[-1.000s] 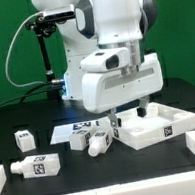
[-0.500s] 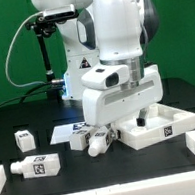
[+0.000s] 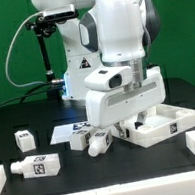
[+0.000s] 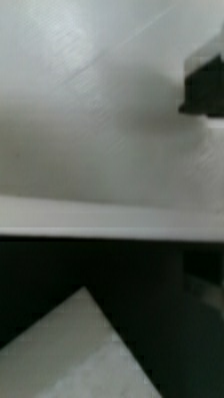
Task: Assemble one leg
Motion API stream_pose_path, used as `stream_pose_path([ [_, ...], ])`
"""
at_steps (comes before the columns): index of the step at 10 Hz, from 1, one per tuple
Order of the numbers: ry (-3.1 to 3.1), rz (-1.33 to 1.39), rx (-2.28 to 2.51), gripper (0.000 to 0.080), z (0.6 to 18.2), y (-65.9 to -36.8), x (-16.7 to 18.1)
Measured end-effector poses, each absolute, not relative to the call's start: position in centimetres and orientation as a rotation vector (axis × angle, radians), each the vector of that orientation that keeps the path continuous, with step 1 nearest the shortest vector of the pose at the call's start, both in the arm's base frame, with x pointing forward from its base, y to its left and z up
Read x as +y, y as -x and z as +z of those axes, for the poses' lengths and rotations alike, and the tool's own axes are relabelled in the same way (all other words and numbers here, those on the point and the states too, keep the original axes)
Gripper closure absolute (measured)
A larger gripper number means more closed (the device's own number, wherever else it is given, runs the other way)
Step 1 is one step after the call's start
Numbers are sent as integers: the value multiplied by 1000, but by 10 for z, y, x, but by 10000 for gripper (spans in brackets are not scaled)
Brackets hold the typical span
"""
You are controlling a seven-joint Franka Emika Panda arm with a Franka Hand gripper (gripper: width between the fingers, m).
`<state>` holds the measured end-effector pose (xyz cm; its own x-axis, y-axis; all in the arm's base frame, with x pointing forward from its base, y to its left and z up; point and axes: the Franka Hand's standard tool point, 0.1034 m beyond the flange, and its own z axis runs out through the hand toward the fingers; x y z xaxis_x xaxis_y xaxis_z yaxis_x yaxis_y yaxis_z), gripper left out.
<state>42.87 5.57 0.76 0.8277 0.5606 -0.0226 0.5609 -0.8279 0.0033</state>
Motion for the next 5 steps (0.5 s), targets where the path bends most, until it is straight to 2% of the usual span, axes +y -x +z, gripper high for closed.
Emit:
stream_pose_path([
  [1,-2994,-32,919,611,8,-429,56],
  [2,-2994,-31,916,731,8,-429,55],
  [3,-3010,-25,848,731,17,-430,53],
  [5,-3101,-133,503,745,53,-428,35],
])
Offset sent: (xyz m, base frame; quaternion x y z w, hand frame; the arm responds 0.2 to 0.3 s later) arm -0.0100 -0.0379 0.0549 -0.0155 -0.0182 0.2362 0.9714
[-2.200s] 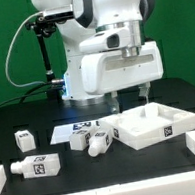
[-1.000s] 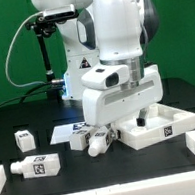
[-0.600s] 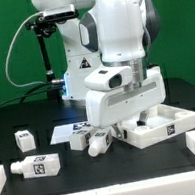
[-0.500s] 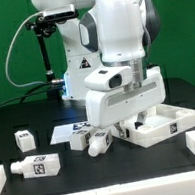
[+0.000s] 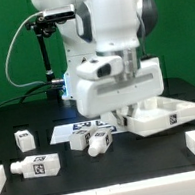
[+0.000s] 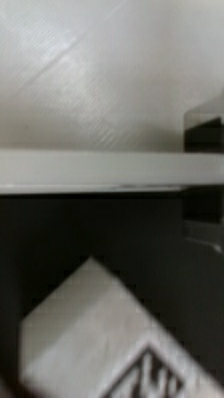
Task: Assemble one leg
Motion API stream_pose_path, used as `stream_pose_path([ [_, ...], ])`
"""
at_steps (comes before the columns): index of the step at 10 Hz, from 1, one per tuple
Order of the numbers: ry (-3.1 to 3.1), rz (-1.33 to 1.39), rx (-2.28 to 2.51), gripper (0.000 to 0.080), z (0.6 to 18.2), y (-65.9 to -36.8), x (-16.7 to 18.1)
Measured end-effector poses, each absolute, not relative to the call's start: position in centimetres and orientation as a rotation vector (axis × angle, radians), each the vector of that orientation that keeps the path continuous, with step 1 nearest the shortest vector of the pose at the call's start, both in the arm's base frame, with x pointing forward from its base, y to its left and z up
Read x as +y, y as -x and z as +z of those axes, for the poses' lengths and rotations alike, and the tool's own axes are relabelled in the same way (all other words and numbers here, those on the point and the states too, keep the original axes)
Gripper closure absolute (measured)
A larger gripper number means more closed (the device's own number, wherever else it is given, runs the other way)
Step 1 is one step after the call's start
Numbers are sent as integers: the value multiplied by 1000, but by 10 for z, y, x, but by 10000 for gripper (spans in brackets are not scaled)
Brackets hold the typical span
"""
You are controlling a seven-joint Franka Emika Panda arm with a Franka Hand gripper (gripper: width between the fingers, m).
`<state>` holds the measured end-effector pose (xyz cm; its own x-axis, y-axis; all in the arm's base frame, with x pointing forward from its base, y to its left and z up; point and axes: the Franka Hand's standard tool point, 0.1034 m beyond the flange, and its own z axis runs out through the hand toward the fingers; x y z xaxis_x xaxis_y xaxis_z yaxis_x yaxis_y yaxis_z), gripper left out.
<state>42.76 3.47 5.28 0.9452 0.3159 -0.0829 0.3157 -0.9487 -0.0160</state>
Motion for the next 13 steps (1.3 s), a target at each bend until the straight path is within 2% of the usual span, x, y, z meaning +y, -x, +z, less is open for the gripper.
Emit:
stream_pose_path([
  [2,3065,213,-357,745,97,-450,1],
  [3,3068,155,-324,745,111,-459,-28],
  [4,3074,136,-301,745,116,-460,-44],
  [9,3078,167,-263,745,107,-459,-36],
  [10,3092,206,-166,745,98,-476,-33],
  [11,3092,232,-159,745,98,-505,-33],
  [13,3068,317,-195,745,107,-551,-38],
])
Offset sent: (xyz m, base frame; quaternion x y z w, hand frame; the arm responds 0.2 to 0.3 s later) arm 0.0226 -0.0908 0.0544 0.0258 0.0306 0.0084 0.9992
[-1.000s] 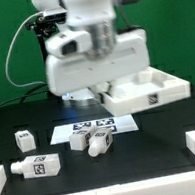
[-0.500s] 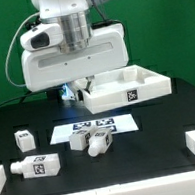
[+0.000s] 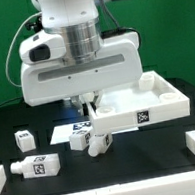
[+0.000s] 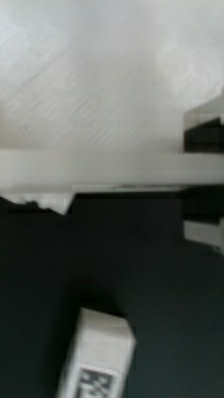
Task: Assemble one leg
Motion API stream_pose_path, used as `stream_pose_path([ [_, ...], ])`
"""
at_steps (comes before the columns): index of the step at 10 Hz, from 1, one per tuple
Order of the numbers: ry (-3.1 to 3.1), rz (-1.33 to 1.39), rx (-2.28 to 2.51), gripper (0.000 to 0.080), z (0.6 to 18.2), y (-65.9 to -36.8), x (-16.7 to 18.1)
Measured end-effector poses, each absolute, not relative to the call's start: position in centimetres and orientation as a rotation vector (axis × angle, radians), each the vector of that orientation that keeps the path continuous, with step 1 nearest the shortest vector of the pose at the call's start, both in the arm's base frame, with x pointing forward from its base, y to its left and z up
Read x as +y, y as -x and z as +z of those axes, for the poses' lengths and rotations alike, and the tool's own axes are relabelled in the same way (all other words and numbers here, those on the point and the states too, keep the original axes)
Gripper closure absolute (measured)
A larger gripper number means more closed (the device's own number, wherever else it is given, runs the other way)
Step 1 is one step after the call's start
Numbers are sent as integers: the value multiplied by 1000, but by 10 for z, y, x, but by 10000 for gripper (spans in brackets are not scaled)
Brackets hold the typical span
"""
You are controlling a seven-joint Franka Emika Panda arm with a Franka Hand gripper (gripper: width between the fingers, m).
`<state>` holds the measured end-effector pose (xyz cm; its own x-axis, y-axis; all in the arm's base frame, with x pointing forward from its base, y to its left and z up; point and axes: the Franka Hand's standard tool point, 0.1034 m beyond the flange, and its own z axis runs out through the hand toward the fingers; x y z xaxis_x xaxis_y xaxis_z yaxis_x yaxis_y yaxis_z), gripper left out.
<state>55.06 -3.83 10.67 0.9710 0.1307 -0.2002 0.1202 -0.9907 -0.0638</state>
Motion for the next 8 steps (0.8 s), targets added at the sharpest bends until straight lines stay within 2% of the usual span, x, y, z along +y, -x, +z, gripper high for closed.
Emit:
stream_pose_path([
  [6,3059,305,-225,745,98,-550,-39],
  [8,3082,350,-56,745,67,-562,-33],
])
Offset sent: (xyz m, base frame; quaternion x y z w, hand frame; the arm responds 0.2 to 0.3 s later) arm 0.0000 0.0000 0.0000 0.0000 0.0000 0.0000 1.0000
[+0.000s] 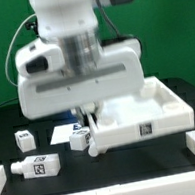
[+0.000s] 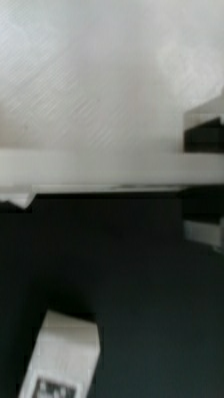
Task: Assemble one leg
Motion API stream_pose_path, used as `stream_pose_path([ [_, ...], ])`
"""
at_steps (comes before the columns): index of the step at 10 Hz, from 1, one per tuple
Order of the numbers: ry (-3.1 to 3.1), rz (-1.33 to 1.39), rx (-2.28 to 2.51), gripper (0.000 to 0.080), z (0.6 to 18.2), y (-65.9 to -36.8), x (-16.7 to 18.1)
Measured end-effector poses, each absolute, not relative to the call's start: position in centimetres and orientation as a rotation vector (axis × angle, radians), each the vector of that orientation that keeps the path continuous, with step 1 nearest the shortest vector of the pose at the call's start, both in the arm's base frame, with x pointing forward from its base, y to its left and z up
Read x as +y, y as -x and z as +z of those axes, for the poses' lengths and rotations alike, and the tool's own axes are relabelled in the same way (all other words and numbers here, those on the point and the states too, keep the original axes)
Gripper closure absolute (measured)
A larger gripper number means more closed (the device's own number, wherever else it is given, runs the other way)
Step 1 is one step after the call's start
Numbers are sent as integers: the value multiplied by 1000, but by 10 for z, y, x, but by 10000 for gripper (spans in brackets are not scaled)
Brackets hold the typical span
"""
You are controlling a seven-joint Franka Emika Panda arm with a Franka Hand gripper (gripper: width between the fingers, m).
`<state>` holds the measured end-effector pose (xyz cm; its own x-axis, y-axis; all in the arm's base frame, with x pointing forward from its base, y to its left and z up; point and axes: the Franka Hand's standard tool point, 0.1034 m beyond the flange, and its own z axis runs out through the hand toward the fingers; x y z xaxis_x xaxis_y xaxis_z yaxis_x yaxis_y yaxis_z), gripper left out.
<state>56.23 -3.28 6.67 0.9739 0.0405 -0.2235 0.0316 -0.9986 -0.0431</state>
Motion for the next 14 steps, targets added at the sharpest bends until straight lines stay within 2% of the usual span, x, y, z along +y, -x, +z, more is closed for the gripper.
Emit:
stream_pose_path([
  [3,3112,279,32,745,34,-571,-28],
  [7,3112,288,29,745,31,-570,-28],
  [9,3115,313,111,745,20,-570,-26],
  [14,3133,264,202,738,15,-586,-23],
])
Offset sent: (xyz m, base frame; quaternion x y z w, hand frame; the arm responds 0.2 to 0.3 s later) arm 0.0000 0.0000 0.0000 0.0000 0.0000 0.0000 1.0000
